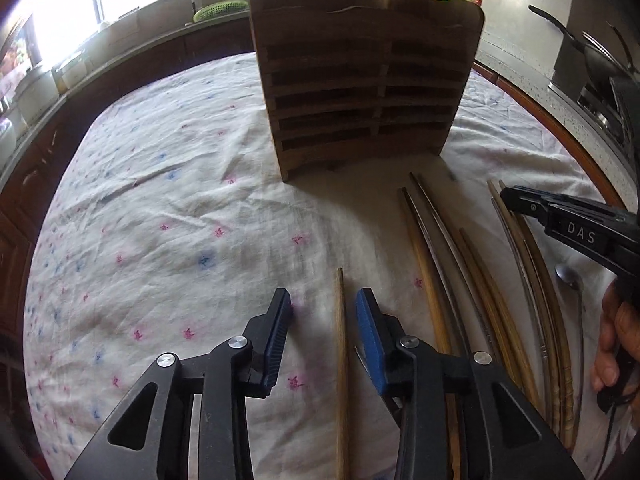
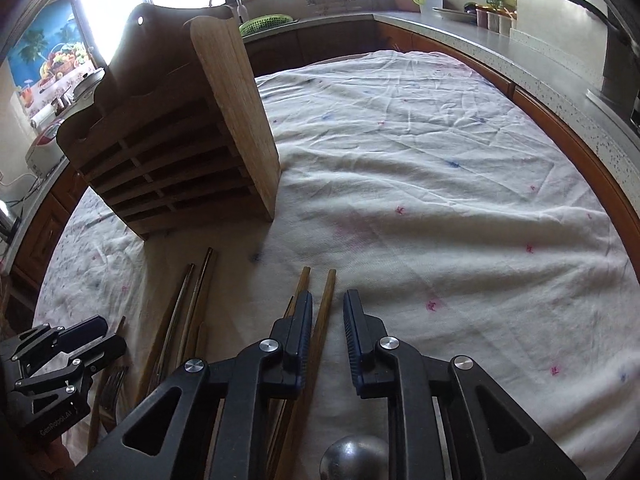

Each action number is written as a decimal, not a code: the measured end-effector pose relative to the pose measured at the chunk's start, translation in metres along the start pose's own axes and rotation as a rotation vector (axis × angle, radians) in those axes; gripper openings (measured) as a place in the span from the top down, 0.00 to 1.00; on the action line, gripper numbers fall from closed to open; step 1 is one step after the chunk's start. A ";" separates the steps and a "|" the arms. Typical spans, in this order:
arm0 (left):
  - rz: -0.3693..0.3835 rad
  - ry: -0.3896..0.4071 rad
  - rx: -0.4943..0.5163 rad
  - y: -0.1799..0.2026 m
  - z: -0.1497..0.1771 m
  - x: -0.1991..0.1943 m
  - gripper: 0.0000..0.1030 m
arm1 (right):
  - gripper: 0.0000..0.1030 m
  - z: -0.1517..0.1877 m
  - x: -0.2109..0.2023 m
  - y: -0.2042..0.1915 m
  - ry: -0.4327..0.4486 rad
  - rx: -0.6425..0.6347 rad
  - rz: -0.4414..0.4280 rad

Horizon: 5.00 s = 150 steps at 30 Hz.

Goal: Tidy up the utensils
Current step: 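Close the left tool on a wooden chopstick while the right tool grasps another chopstick, then lift both held chopsticks and lower them into the wooden utensil holder, then open both tools to release the chopsticks inside the holder, then move both tools back down to the remaining chopsticks on the cloth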

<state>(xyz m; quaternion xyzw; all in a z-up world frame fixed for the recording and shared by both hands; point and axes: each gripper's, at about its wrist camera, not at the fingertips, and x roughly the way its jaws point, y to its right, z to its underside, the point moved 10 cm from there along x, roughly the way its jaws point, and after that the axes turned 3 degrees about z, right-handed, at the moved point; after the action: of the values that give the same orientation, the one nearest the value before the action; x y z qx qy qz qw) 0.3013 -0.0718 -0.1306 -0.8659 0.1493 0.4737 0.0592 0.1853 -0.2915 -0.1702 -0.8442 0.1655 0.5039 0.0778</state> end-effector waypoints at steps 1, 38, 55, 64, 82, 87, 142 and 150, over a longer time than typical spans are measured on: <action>0.013 0.004 0.004 0.003 0.000 0.000 0.80 | 0.90 -0.001 0.001 -0.002 0.006 -0.018 0.011; 0.161 0.477 -0.206 -0.051 0.005 -0.247 0.97 | 0.95 -0.074 -0.228 -0.031 0.453 0.027 -0.281; 0.154 0.629 -0.174 -0.057 -0.058 -0.279 0.97 | 0.95 -0.127 -0.246 -0.024 0.560 0.042 -0.270; 0.176 0.710 -0.192 -0.070 -0.117 -0.267 0.97 | 0.95 -0.194 -0.260 -0.017 0.672 0.086 -0.260; 0.157 0.700 -0.372 -0.102 -0.167 -0.106 0.97 | 0.95 -0.219 -0.147 -0.015 0.585 0.161 -0.270; 0.144 0.658 -0.370 -0.093 -0.171 -0.071 0.97 | 0.95 -0.209 -0.117 -0.019 0.552 0.165 -0.266; 0.106 0.385 -0.292 -0.031 0.025 -0.126 0.14 | 0.03 -0.008 -0.145 0.054 0.377 0.232 -0.146; 0.096 0.312 -0.252 -0.017 0.021 -0.113 0.14 | 0.03 0.006 -0.131 0.050 0.315 0.234 -0.155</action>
<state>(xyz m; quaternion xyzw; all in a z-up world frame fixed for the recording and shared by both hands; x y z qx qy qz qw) 0.2329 -0.0277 -0.0481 -0.9212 0.1373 0.3512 -0.0962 0.1051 -0.3103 -0.0567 -0.9080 0.1675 0.3355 0.1869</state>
